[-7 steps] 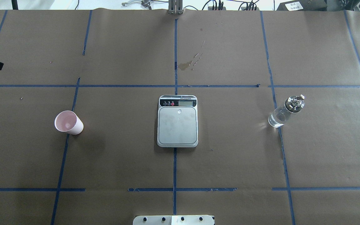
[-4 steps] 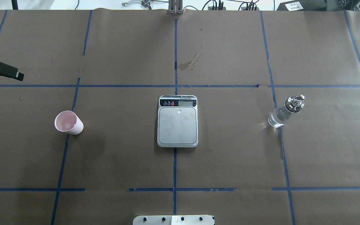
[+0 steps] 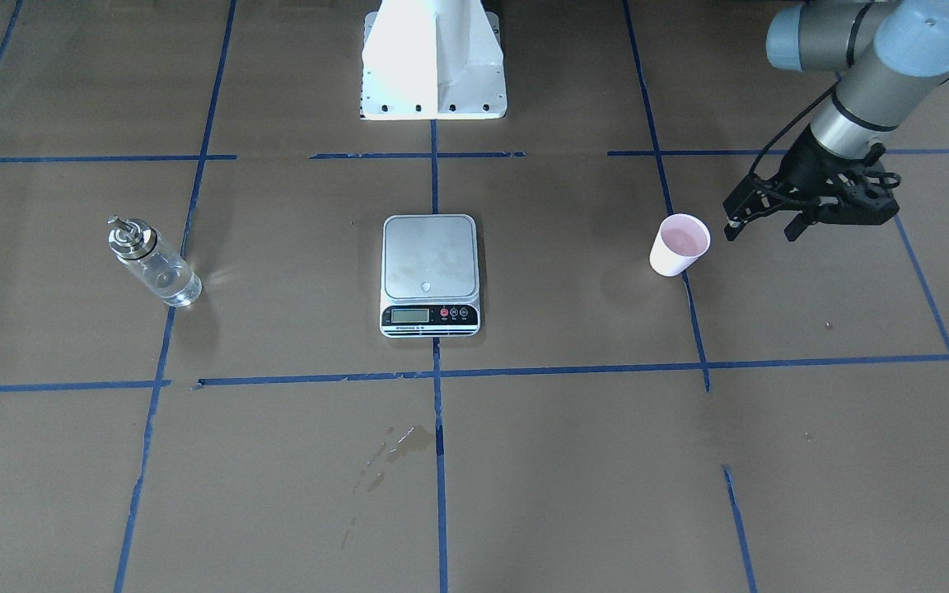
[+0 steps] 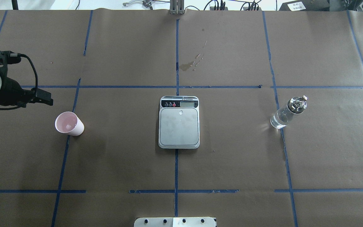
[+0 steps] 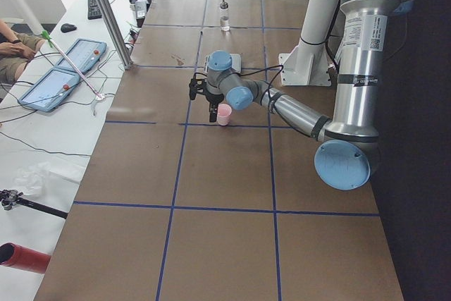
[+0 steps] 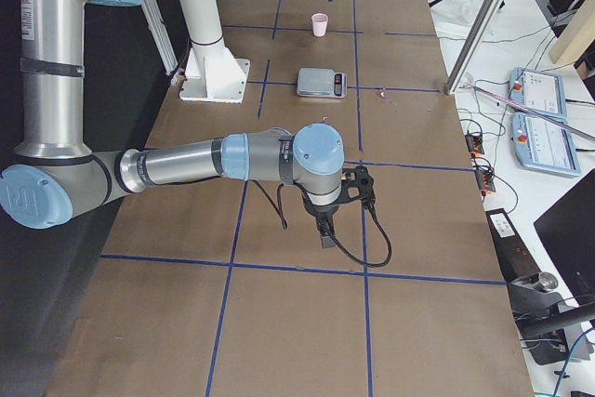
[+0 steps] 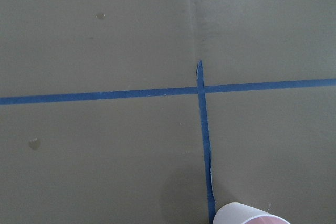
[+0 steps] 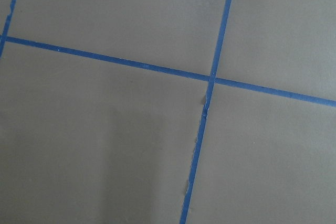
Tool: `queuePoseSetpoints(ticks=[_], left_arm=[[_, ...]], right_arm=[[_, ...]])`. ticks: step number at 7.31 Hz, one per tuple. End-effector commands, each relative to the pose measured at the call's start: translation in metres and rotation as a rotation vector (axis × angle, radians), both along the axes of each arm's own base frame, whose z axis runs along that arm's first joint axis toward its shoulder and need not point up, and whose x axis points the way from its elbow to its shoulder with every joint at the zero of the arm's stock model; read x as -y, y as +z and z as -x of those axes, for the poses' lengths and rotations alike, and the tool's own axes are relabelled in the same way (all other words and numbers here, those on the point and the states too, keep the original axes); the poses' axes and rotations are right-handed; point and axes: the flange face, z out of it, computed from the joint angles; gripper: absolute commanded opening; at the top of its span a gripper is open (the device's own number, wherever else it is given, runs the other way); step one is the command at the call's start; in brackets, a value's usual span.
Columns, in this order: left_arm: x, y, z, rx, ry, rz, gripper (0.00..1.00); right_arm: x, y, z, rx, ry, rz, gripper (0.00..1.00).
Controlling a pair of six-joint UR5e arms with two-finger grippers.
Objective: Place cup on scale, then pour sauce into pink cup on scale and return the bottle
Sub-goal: 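Move the left gripper down to the pink cup and grasp it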
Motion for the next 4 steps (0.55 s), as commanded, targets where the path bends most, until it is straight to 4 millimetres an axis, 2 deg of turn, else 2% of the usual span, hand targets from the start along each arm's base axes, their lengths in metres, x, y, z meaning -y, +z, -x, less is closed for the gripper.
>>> queuePoseSetpoints(ticks=[1,3,4], left_arm=[[-0.017,0.004,-0.038,0.006,-0.016,0.072,1.0],[-0.017,0.016,-0.047,0.024,-0.001,0.088,1.0],[-0.019,0.015,-0.049,0.023,0.005,0.088,1.0]], right_arm=[[0.002,-0.002,0.0,0.001,0.001,-0.002,1.0],[0.002,0.001,0.0,0.008,0.001,0.003,1.0],[0.002,0.001,0.001,0.014,0.001,0.004,1.0]])
